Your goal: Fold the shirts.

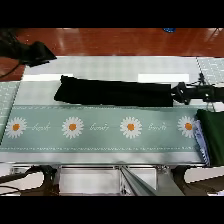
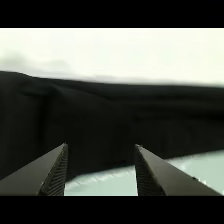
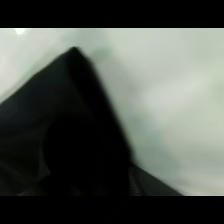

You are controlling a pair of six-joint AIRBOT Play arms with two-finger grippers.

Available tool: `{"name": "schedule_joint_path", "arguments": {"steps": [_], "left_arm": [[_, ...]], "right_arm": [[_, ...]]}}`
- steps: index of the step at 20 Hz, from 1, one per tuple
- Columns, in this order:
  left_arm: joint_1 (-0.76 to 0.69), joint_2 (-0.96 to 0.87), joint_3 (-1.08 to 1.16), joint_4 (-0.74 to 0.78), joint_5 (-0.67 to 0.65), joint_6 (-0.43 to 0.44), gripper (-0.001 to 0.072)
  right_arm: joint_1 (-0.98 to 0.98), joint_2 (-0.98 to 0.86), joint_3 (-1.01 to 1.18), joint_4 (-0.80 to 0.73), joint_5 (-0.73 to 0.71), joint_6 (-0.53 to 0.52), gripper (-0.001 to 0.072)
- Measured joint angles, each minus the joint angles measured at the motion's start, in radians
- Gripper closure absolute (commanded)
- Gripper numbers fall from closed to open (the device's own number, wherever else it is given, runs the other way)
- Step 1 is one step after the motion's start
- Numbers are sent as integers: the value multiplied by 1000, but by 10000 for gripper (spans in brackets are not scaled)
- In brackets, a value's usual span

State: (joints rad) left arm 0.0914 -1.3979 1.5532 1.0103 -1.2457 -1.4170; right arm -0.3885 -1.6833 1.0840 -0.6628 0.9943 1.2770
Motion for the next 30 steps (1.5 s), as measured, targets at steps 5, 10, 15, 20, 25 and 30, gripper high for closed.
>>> {"name": "schedule_joint_path", "arguments": {"steps": [5,10,15,20,25,30], "left_arm": [[-148,43,-90,2,80,6,278],[-278,8,-109,-6,124,10,688],[-451,-110,-113,-29,213,6,688],[-660,-272,-82,-53,307,-41,689],[-859,-418,6,-141,330,-58,689],[-996,-510,75,-211,314,-61,688]], "right_arm": [[86,-27,37,2,13,-32,690],[84,157,46,-97,131,-21,690],[82,556,-111,-218,199,33,689],[82,983,-232,-244,269,142,690],[82,1227,-259,-243,339,248,690],[82,1289,-264,-220,372,287,689]]}}
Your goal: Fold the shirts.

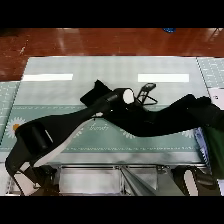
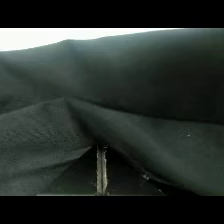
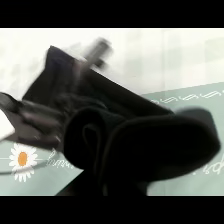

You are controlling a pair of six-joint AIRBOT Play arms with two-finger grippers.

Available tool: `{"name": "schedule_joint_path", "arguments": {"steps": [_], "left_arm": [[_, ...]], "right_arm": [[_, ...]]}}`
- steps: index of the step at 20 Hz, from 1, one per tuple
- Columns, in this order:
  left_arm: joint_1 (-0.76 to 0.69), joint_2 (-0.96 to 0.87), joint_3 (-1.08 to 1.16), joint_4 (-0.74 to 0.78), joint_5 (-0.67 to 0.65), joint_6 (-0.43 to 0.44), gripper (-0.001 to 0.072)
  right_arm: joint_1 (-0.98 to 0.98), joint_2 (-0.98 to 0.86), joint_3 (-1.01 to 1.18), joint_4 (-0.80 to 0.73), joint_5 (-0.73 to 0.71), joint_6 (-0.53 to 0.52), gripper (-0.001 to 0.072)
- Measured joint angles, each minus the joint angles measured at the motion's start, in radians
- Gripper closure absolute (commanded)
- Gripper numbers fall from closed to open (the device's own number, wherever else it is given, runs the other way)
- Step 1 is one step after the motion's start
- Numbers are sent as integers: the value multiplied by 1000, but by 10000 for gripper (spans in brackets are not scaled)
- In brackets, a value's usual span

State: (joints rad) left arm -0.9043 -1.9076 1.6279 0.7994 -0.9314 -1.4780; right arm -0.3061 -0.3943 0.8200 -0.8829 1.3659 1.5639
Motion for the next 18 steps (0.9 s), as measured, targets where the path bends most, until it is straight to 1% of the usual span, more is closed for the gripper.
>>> {"name": "schedule_joint_path", "arguments": {"steps": [2,4,7,10,13,14,16,18], "left_arm": [[2,-12,19,-11,-27,0,688],[55,-6,34,-17,-61,0,688],[214,50,45,-4,-120,0,688],[422,161,48,87,-223,-5,688],[642,346,11,195,-300,-6,688],[712,427,-21,220,-303,-2,688],[819,582,-114,257,-286,10,688],[896,765,-262,272,-237,19,688]], "right_arm": [[0,7,-1,8,-2,3,689],[0,10,-1,14,-6,6,689],[0,-9,-1,58,-13,-6,689],[16,-82,0,186,-54,-72,689],[136,-209,17,293,-166,-136,689],[195,-262,29,310,-217,-150,689],[332,-394,66,338,-332,-169,689],[464,-551,129,354,-441,-181,689]]}}
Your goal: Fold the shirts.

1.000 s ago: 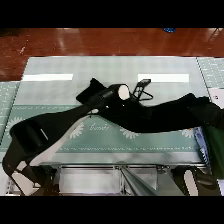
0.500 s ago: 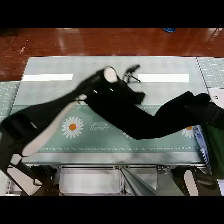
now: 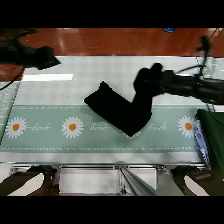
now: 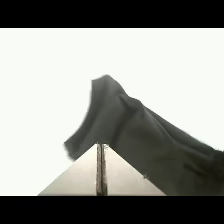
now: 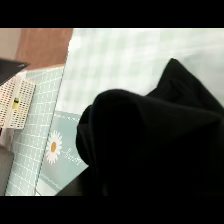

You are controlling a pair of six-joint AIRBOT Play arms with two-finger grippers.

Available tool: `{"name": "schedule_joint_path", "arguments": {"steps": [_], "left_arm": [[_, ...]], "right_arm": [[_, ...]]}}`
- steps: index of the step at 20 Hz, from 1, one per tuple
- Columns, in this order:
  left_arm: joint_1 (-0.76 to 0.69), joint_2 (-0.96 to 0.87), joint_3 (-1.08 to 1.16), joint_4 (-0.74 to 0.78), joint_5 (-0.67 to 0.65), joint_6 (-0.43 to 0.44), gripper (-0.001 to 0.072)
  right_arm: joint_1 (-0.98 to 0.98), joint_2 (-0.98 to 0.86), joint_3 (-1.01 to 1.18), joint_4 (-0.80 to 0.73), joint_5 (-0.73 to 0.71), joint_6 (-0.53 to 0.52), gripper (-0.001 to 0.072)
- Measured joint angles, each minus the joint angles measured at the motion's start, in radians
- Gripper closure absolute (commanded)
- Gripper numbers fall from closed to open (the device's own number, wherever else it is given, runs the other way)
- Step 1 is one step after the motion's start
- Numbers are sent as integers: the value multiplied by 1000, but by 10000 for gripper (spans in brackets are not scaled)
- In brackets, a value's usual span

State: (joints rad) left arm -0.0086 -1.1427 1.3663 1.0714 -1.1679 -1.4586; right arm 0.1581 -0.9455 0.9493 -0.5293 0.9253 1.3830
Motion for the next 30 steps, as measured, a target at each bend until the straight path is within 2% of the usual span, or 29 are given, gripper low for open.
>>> {"name": "schedule_joint_path", "arguments": {"steps": [3,6,7,8,9,14,18,20,23,26,28,30], "left_arm": [[51,242,-259,10,83,4,688],[69,410,-494,-20,139,4,688],[72,446,-562,-29,143,5,688],[74,472,-616,-39,154,7,688],[76,488,-661,-42,165,7,688],[80,513,-783,-58,202,7,688],[80,515,-806,-66,219,6,688],[80,515,-809,-68,222,6,688],[80,515,-813,-69,226,6,688],[80,515,-813,-69,227,6,688],[80,515,-813,-70,228,6,688],[80,515,-813,-70,229,6,688]], "right_arm": [[152,-246,131,12,-101,-8,689],[249,-470,271,21,-144,-10,688],[271,-534,312,22,-155,-10,586],[288,-584,345,25,-161,-6,354],[302,-631,372,29,-170,-3,298],[283,-712,427,53,-149,-7,298],[140,-593,436,2,18,10,298],[60,-466,423,-150,112,74,298],[-6,-217,293,-515,219,257,298],[-34,51,28,-802,220,490,299],[-42,196,-183,-854,160,619,299],[-45,271,-358,-804,81,682,299]]}}
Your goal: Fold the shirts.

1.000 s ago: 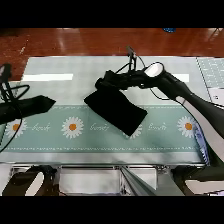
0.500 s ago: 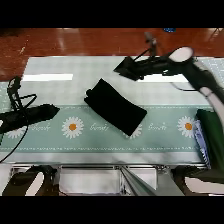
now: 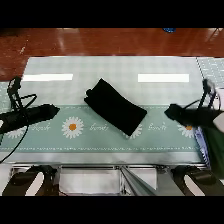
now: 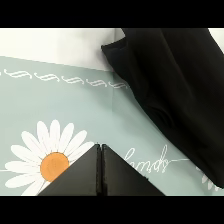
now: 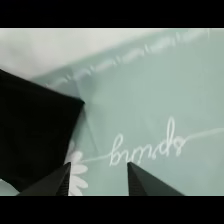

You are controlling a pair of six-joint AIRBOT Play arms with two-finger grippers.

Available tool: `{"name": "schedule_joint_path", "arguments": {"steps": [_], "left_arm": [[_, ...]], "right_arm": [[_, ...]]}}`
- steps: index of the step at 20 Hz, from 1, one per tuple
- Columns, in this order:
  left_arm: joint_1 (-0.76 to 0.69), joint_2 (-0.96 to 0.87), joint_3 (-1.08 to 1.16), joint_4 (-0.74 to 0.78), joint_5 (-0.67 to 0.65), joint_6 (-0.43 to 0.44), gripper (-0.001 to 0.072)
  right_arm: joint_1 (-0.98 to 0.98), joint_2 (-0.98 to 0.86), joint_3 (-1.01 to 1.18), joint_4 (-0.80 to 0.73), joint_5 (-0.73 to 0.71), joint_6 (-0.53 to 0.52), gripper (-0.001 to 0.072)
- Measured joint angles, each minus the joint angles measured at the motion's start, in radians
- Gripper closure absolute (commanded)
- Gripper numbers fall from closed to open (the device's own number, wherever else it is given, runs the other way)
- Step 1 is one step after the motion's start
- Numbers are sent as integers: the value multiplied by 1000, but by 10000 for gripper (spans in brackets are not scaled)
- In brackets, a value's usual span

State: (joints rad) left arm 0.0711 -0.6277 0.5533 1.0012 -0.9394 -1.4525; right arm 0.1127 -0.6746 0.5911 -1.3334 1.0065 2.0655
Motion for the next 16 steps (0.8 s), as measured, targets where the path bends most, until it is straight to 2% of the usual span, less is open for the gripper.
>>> {"name": "schedule_joint_path", "arguments": {"steps": [4,7,13,16], "left_arm": [[0,0,0,0,1,0,688],[0,0,0,0,1,0,688],[0,-1,0,0,2,0,688],[0,-1,0,0,2,0,688]], "right_arm": [[-3,25,-217,191,-144,-15,300],[-3,-34,-270,321,-203,-88,299],[14,-253,-293,712,-274,-404,300],[62,-363,-260,832,-307,-501,300]]}}
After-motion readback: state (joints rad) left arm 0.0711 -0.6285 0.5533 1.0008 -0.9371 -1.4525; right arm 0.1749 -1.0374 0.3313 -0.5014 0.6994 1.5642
